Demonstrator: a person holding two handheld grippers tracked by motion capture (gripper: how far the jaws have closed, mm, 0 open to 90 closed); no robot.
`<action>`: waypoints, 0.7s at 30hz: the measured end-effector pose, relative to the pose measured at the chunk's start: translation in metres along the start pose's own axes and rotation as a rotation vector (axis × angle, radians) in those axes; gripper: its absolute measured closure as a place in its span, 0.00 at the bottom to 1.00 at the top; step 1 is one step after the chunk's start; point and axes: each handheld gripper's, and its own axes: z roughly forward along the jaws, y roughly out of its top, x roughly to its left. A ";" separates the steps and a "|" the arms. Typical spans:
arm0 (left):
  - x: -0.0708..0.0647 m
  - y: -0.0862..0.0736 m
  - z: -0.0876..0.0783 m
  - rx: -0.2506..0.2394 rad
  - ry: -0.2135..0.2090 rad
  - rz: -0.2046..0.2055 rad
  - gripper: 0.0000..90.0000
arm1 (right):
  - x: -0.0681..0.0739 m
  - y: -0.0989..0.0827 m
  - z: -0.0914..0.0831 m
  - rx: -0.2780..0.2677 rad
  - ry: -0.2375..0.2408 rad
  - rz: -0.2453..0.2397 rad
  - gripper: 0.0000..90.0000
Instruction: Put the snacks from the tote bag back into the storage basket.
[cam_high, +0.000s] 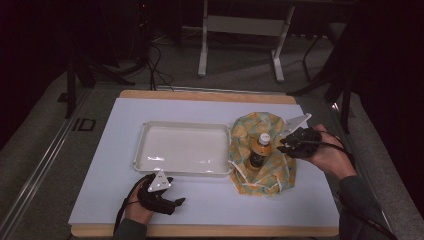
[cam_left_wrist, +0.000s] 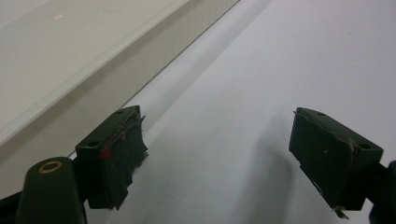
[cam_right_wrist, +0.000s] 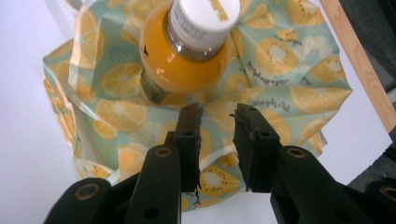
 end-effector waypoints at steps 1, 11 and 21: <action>0.000 0.000 0.000 0.000 0.000 0.000 0.20 | 0.001 0.003 0.001 0.002 0.002 -0.002 0.77; 0.000 0.000 0.000 0.003 -0.002 0.003 0.20 | 0.003 0.017 0.005 -0.007 -0.006 -0.015 0.67; 0.000 0.000 0.000 0.004 -0.001 0.002 0.20 | 0.005 0.029 0.011 -0.002 -0.012 -0.024 0.65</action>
